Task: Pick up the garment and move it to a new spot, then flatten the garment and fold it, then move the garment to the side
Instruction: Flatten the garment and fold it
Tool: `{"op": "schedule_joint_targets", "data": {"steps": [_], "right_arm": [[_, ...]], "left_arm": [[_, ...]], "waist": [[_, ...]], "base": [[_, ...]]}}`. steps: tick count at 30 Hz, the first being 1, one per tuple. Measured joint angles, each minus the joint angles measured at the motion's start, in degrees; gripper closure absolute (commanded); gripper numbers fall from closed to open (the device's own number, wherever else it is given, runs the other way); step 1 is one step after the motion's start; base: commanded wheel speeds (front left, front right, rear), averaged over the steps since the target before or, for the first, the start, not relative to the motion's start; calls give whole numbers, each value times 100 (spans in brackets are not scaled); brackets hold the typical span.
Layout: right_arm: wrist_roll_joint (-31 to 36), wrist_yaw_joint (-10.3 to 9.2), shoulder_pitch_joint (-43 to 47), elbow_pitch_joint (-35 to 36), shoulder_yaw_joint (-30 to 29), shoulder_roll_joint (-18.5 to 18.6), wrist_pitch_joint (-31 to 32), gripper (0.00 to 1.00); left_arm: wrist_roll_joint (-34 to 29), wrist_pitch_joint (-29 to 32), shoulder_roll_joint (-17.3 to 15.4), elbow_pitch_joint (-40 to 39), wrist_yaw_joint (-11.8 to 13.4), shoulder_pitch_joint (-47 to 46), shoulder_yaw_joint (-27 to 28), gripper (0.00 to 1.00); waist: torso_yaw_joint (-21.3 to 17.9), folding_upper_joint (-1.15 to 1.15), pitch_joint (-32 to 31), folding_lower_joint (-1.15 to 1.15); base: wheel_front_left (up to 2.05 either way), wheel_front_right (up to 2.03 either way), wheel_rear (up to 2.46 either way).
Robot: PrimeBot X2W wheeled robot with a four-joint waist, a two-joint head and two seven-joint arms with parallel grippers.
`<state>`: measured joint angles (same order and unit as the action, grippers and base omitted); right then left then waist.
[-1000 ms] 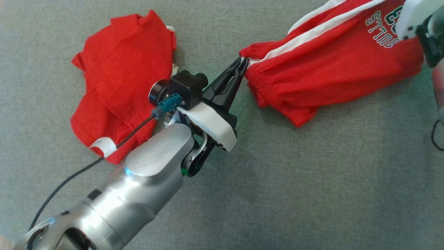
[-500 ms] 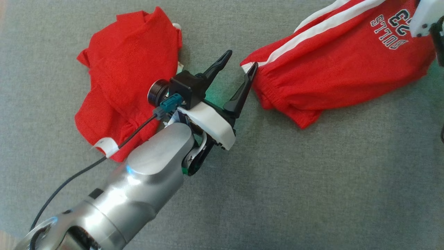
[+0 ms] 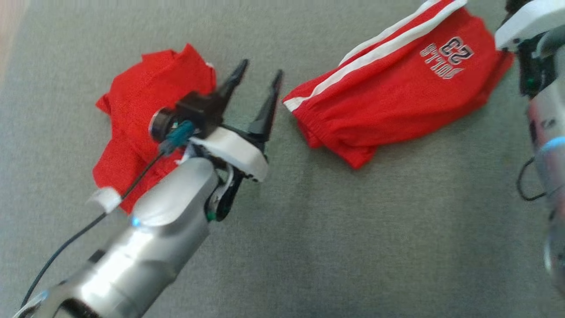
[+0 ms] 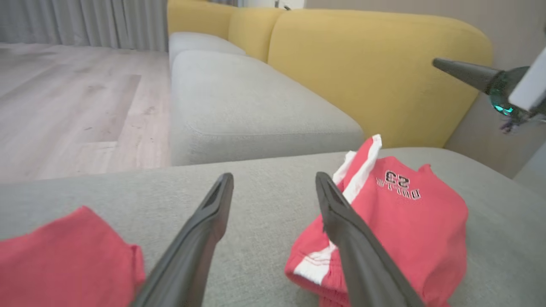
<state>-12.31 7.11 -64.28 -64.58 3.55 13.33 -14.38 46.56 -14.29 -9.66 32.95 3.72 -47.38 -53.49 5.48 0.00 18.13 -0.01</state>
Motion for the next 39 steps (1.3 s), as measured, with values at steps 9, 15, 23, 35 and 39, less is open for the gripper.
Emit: {"op": "schedule_joint_targets", "data": {"steps": [9, 15, 23, 35, 39], "right_arm": [[-572, 0, 2250, 2488, -577, -587, -29, 0], [-364, 0, 3656, 3386, -470, -906, -27, 0], [-460, 0, 5254, 3972, -207, -987, -27, 0], [-111, 0, 5499, 4021, -287, -1051, 44, 0], [101, 0, 4863, 3780, -676, -1055, 467, 0]], "left_arm": [[-912, -42, -359, -1117, 656, 1206, 1254, 0], [-1091, -41, -431, -1179, 719, 2102, 1662, 0], [-1391, -41, -369, -1245, 728, 3173, 2070, 0], [-1801, -41, -25, -1243, 428, 3612, 2430, 0], [-1922, -41, 77, -1243, 296, 3307, 2453, 0]], "waist": [[-339, 0, -673, -1], [-486, 0, -1005, -1], [-566, 0, -1364, -1], [-405, 0, -1223, 1], [-305, 0, -946, 2]], "base": [[0, 0, 0], [0, 0, 0], [0, 0, 0], [0, 0, 0], [0, 0, 0]]}}
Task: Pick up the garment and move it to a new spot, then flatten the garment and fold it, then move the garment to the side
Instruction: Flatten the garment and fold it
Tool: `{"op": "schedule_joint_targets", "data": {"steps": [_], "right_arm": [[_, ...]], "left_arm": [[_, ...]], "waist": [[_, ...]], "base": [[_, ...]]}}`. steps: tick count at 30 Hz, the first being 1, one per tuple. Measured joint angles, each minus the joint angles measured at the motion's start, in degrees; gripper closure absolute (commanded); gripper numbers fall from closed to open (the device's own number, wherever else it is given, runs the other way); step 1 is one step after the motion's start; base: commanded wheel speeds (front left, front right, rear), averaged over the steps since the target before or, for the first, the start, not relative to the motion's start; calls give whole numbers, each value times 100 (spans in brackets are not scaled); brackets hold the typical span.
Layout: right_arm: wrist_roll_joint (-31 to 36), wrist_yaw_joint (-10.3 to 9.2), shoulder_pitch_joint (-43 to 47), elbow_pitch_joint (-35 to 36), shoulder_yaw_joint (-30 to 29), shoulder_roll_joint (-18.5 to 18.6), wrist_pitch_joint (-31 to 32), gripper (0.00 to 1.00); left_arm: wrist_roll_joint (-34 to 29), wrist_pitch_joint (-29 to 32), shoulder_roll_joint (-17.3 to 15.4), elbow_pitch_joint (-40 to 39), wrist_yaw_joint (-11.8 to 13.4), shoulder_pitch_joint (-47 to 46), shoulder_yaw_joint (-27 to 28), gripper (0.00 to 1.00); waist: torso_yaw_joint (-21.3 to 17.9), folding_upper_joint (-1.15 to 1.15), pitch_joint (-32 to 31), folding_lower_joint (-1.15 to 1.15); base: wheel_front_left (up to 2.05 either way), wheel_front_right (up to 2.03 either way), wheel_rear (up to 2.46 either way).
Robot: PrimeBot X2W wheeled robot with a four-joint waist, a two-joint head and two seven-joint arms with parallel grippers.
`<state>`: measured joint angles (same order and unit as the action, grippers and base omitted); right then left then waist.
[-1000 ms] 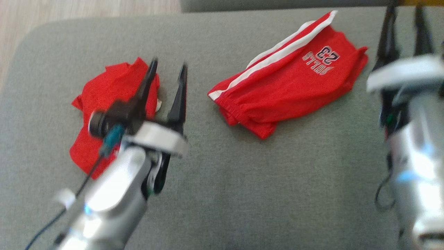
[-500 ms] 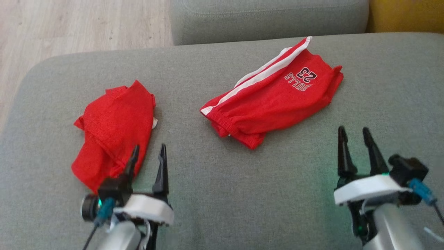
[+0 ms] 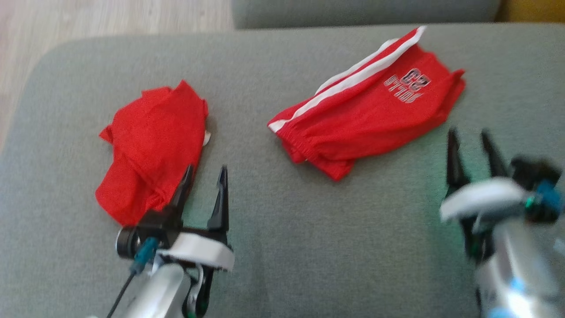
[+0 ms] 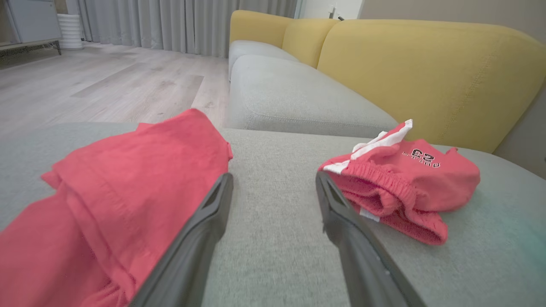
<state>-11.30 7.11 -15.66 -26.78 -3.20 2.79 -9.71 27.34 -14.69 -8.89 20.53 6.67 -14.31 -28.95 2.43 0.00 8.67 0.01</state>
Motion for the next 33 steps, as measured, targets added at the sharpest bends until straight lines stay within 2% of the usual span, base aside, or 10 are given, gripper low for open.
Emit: {"op": "schedule_joint_targets", "data": {"steps": [8, 12, 18, 27, 28, 29, 30, 33], "right_arm": [[937, 0, -2015, -1050, -1267, 24, 1053, 0], [1752, 0, -2693, -1697, -1886, 229, 1281, 0], [2824, 0, -3254, -2342, -2867, 393, 1494, 0], [3360, 0, -3746, -3030, -3449, 409, 1618, 0], [3370, 0, -3800, -3106, -3488, 409, 1628, 42], [3397, 0, -3835, -3158, -3512, 411, 1626, 91], [3417, 0, -3875, -3216, -3526, 414, 1625, 100], [3415, 0, -3997, -3421, -3533, 467, 1540, 100]], "left_arm": [[-187, 0, 191, 98, -212, -489, 91, 0], [-272, 0, 299, 158, -316, -666, 91, 0], [-330, 0, 434, 201, -376, -846, 124, 0], [-474, 0, 525, 282, -474, -899, 308, 0], [-476, 0, 534, 287, -474, -899, 315, 0], [-500, 0, 546, 289, -475, -899, 325, 0], [-527, 0, 556, 290, -476, -899, 334, 0], [-533, 0, 573, 301, -517, -899, 370, 0]], "waist": [[289, 0, 681, 1], [488, 0, 967, 1], [762, 0, 1262, 0], [834, 0, 1388, -1], [820, 0, 1390, -1], [806, 0, 1394, -1], [790, 0, 1398, -1], [738, 0, 1413, -1]], "base": [[0, 0, 0], [0, 0, 0], [0, 0, 0], [0, 0, 0], [0, 0, 0], [0, 0, 0], [0, 0, 0], [0, 0, 0]]}}
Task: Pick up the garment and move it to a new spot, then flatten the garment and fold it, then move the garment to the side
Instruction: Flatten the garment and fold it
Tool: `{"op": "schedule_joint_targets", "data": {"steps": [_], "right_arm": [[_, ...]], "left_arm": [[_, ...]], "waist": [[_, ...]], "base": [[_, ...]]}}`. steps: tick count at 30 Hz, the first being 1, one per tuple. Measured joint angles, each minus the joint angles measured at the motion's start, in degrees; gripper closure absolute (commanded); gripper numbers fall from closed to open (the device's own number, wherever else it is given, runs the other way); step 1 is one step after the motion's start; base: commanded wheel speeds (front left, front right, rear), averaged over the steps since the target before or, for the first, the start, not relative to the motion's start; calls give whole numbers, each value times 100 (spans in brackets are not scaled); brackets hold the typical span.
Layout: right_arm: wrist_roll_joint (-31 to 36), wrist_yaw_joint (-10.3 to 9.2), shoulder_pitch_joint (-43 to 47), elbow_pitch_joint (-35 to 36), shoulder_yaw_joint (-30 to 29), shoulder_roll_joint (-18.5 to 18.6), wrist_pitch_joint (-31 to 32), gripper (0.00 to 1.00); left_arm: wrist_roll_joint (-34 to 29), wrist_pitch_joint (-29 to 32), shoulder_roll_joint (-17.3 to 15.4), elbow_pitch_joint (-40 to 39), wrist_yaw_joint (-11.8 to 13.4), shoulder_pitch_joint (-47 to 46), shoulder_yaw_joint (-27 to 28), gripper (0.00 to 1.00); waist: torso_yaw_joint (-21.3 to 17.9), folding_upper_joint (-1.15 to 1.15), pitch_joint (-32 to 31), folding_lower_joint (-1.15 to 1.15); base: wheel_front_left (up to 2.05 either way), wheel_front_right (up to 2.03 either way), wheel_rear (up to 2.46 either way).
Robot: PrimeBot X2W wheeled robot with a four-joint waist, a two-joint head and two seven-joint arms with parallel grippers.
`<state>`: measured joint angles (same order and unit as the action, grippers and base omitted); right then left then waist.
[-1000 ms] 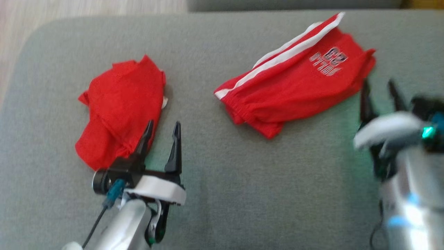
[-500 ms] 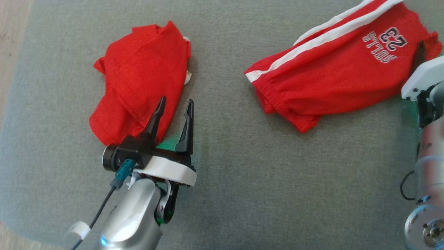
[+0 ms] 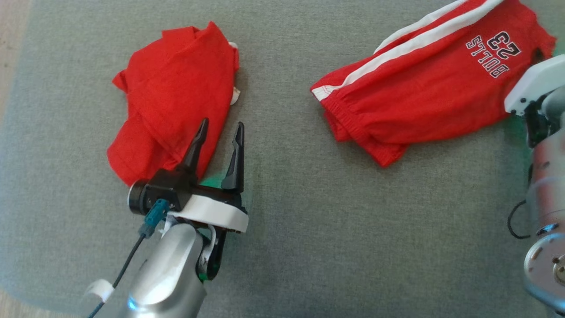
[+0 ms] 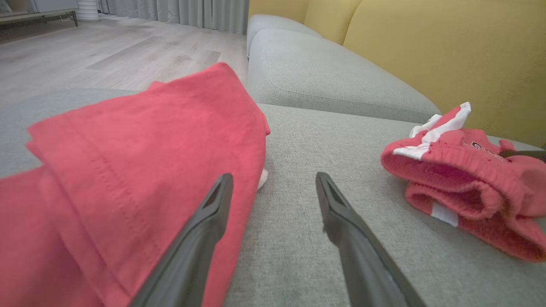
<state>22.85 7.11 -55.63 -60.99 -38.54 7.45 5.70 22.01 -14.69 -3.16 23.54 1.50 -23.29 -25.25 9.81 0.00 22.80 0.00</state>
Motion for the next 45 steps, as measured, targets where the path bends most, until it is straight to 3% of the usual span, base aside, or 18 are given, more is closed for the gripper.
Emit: {"op": "schedule_joint_targets", "data": {"steps": [6, 17, 26, 31, 38, 45], "right_arm": [[-102, 0, -42, -342, 49, 113, -455, 100], [-1089, 0, 521, -641, -166, 359, -1234, 100], [-1444, 0, 1367, -354, -794, 478, -1283, 100], [-1617, 0, 1447, -152, -783, 398, -1284, 100], [-2261, 0, 1459, 71, -158, 151, -1525, 100], [-3305, 0, 1560, 504, 1104, -177, -1649, 100]], "left_arm": [[-89, 0, 11, 34, -34, 2, 135, 0], [-149, 0, 24, 105, -108, 161, 337, 0], [-193, 0, 25, 187, -151, 437, 476, 0], [-220, 0, 26, 185, -153, 590, 500, 0], [-288, 0, 25, 225, -202, 637, 515, 0], [-291, 0, 24, 266, -201, 771, 538, 0]], "waist": [[-133, 0, -51, 0], [-480, 0, -516, 0], [-703, 0, -947, -1], [-737, 0, -1040, -1], [-702, 0, -1152, 0], [-692, 0, -1369, -1]], "base": [[0, 0, 0], [0, 0, 0], [0, 0, 0], [0, 0, 0], [0, 0, 0], [0, 0, 0]]}}
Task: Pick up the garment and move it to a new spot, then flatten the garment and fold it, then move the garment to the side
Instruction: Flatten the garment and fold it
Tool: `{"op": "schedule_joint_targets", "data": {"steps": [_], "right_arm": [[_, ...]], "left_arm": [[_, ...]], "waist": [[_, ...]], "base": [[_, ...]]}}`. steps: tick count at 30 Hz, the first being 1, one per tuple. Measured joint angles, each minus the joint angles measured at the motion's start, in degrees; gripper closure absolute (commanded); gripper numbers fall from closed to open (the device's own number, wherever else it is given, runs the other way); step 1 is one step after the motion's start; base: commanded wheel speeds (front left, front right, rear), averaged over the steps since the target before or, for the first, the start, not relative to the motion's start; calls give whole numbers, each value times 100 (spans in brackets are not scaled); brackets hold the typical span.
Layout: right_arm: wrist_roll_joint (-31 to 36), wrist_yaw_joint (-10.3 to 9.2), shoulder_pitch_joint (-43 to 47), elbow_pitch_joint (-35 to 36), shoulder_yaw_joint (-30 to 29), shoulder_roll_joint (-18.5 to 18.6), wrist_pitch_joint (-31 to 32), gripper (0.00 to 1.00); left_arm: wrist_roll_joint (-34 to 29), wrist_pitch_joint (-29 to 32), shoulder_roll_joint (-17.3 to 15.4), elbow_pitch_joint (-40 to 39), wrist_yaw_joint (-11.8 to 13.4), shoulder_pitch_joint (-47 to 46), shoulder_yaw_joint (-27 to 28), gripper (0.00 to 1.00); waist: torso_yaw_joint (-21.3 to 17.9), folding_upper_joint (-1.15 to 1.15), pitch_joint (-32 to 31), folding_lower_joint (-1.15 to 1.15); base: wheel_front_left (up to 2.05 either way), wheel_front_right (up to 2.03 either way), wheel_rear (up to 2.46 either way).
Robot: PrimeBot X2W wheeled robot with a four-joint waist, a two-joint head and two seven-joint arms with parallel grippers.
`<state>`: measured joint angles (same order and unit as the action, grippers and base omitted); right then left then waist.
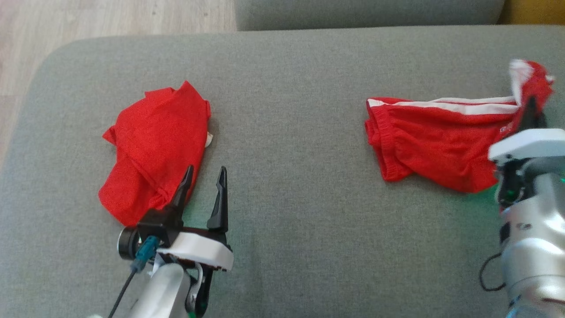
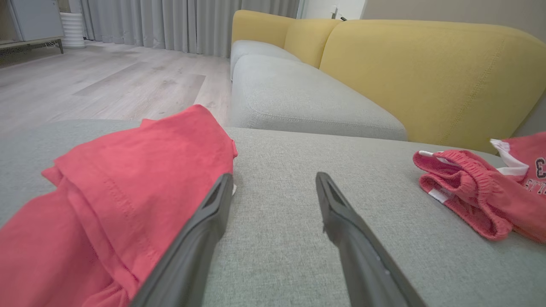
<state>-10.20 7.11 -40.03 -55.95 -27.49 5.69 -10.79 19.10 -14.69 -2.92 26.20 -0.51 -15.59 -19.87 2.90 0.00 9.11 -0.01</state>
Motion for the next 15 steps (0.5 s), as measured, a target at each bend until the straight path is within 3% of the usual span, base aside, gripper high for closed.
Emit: {"op": "schedule_joint_targets", "data": {"steps": [7, 15], "right_arm": [[-1454, 0, 505, 876, 1879, -160, 33, 100], [-2428, -1, 893, 1388, 3596, -167, 182, 100]], "left_arm": [[-1, 0, -1, 58, -1, 90, -7, 0], [1, 0, -8, 78, 1, 212, -21, 0]], "waist": [[72, 0, -229, 0], [287, 0, -331, 0]], "base": [[0, 0, 0], [0, 0, 0]]}}
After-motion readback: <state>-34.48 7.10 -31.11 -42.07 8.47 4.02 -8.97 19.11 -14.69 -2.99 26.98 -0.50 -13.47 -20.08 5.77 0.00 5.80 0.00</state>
